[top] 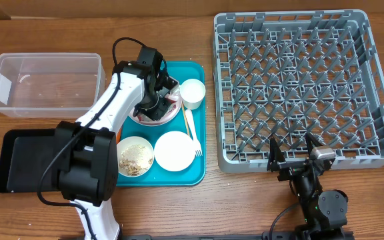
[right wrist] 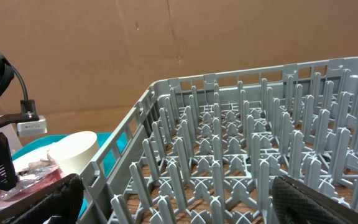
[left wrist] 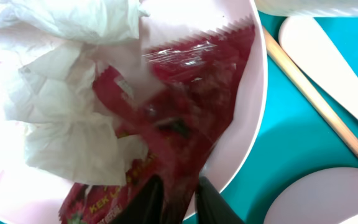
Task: Sort waste into correct bins and load items into the dishwasher rack
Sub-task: 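Lower the left gripper and grasp the red snack wrapper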
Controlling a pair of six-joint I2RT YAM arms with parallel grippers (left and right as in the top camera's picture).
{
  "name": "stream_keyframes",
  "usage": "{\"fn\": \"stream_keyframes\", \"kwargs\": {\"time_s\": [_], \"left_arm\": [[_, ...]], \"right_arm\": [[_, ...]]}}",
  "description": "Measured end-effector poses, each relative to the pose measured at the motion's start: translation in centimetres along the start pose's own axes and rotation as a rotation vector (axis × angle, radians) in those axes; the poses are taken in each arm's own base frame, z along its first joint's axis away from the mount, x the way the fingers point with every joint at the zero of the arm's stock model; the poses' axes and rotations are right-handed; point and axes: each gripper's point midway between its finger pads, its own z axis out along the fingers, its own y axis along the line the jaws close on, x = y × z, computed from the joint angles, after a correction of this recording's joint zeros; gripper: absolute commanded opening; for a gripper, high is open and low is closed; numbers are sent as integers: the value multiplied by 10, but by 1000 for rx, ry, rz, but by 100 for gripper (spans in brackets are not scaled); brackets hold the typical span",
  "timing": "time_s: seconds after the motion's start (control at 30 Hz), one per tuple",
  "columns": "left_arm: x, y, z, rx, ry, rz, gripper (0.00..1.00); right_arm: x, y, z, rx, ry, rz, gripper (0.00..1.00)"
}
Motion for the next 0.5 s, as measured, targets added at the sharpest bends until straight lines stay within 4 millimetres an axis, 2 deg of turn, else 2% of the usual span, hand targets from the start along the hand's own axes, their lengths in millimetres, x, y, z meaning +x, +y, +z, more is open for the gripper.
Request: {"fn": "stream_keyframes", "kwargs": {"time_s": [0.07,0.13,0.17,0.4,0.5], "left_arm": [[0,0,0,0,1,1,31],[0,0,0,0,1,-1,21],[0,0,0,0,1,0,19],[0,0,0,0,1,3,20],[0,0,0,1,1,4,6]], "right_arm": [[0,0,0,0,0,0,100],[0,0,0,0,0,0,100],[0,0,0,0,0,0,100],[0,0,0,0,0,0,100],[0,0,0,0,0,0,100]]}}
